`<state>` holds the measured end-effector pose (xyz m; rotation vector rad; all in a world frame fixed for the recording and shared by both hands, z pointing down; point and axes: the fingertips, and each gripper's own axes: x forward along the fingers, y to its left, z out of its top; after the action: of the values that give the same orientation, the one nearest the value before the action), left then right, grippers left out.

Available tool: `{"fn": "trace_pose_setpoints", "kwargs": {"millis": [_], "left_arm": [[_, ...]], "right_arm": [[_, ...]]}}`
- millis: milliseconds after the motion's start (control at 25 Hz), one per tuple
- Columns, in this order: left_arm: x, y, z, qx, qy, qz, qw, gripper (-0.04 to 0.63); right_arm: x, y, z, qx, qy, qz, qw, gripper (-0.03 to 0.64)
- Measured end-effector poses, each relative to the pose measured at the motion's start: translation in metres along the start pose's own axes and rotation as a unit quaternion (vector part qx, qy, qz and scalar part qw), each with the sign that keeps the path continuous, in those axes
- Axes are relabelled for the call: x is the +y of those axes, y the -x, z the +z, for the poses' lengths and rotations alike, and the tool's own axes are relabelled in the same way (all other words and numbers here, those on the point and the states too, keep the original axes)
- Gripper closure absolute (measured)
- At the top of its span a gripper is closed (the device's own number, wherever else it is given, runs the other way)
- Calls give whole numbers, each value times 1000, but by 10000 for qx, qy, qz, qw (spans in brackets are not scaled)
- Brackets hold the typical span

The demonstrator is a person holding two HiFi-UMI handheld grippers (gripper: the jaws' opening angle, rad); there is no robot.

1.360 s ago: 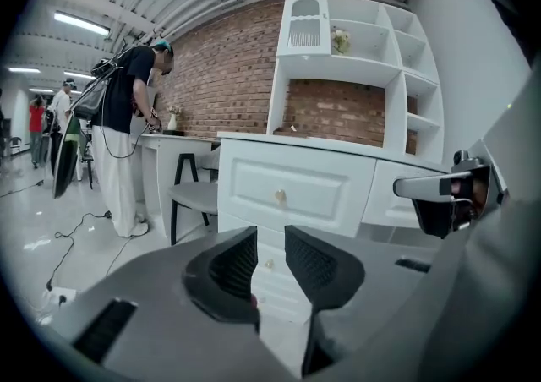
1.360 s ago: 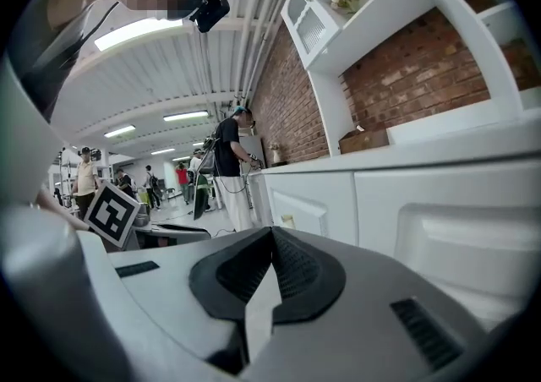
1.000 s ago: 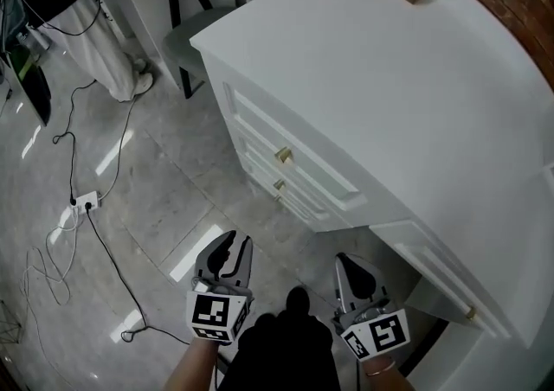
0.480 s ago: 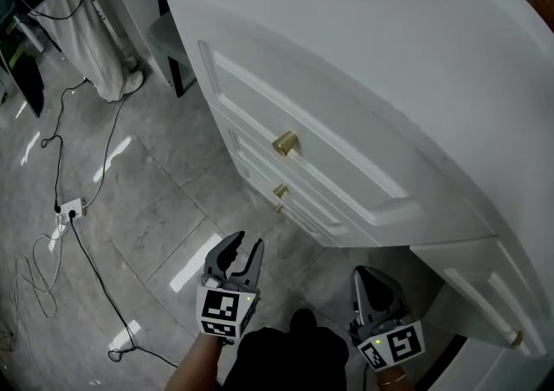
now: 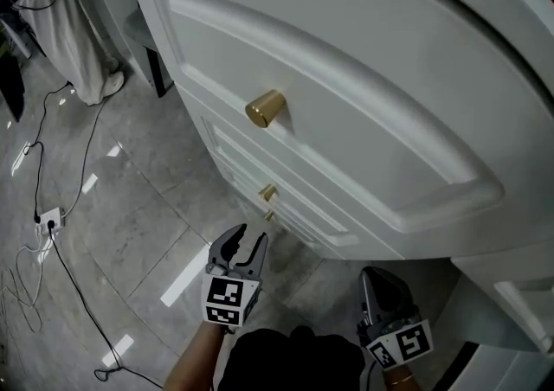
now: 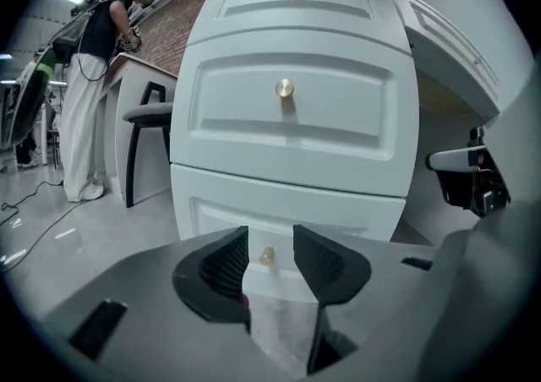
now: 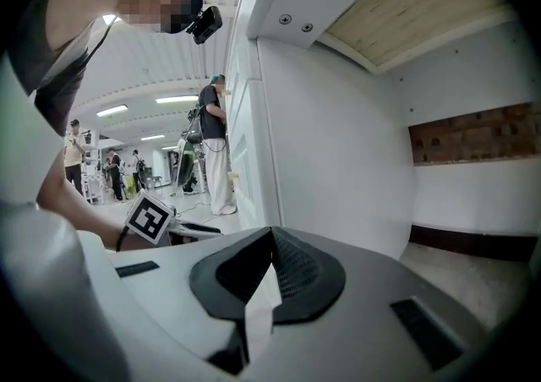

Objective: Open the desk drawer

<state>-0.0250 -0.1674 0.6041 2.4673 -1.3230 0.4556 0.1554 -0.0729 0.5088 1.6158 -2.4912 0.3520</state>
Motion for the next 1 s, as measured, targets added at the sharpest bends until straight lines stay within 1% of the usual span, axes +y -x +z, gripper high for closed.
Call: {"fn": "trace_pose_setpoints", "kwargs": {"millis": [200, 560, 720, 840, 1000], "left_arm": [[4, -30, -23, 41, -35, -15, 10000, 443], [7, -65, -52, 155, -46, -49, 9999, 445], [13, -77, -56, 156, 49, -17, 9999, 445], [14, -83, -57, 166, 19, -58, 9998, 448], [11, -86, -57, 149, -70, -106, 9998, 485]], "right_arm": [[-7, -5, -20, -69, 22, -30, 10000, 612], [6, -13, -34, -92, 121, 217, 9996, 612], [11, -17, -35, -87, 209, 275, 9994, 612], [12, -19, -35, -127, 152, 262, 9995, 612], [12, -20, -33, -177, 117, 240, 9995, 612]]}}
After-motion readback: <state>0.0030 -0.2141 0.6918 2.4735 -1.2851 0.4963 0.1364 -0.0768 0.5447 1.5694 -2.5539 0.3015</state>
